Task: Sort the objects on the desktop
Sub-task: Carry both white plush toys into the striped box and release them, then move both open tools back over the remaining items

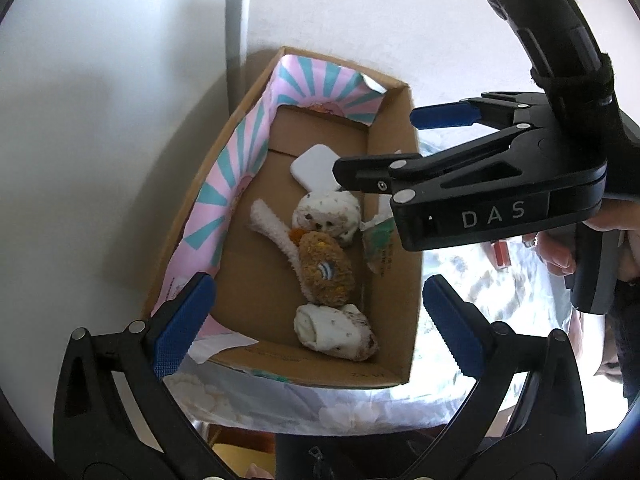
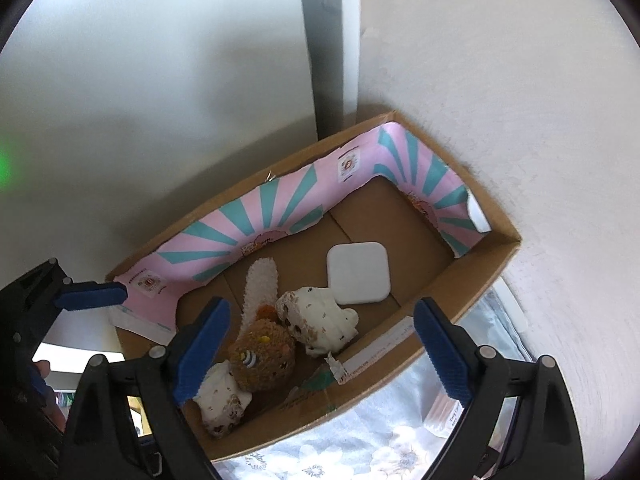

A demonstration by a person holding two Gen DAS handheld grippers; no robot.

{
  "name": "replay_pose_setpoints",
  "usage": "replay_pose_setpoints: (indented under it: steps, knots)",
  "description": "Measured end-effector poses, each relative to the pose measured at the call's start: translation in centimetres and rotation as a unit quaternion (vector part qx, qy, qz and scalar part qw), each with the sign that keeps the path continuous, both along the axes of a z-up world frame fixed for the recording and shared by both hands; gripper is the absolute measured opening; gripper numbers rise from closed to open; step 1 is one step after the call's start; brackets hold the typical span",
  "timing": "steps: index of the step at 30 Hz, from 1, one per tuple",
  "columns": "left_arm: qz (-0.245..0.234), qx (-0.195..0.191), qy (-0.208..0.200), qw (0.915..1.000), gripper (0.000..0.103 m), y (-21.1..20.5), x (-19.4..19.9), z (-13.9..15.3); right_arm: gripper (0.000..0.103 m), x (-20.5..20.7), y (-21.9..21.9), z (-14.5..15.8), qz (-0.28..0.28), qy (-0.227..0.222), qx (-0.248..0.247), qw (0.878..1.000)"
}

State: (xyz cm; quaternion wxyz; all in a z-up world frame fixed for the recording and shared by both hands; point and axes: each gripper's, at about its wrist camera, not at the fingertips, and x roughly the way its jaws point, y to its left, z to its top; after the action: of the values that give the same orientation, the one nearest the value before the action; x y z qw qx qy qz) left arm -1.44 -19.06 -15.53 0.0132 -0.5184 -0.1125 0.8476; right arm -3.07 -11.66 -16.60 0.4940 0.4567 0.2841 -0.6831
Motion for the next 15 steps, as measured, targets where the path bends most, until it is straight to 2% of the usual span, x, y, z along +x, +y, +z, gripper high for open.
replay_pose_setpoints:
  steps: [7,11,15]
  knots:
    - [-0.028,-0.011,0.018,0.9994,0.103,1.7,0.0,3.3,0.092,-0.2,2.9,3.6,-0.02,0.016,-0.009,1.0]
    - [-0.047,-0.035,0.046,0.9972,0.103,3.3,-0.6,6.8,0.092,-1.0,7.2,8.0,-0.056,0.047,-0.041,0.996]
    - [-0.06,-0.041,0.086,0.9936,0.103,4.9,-1.2,10.4,0.092,-2.5,12.7,12.3,-0.112,0.075,-0.066,0.989]
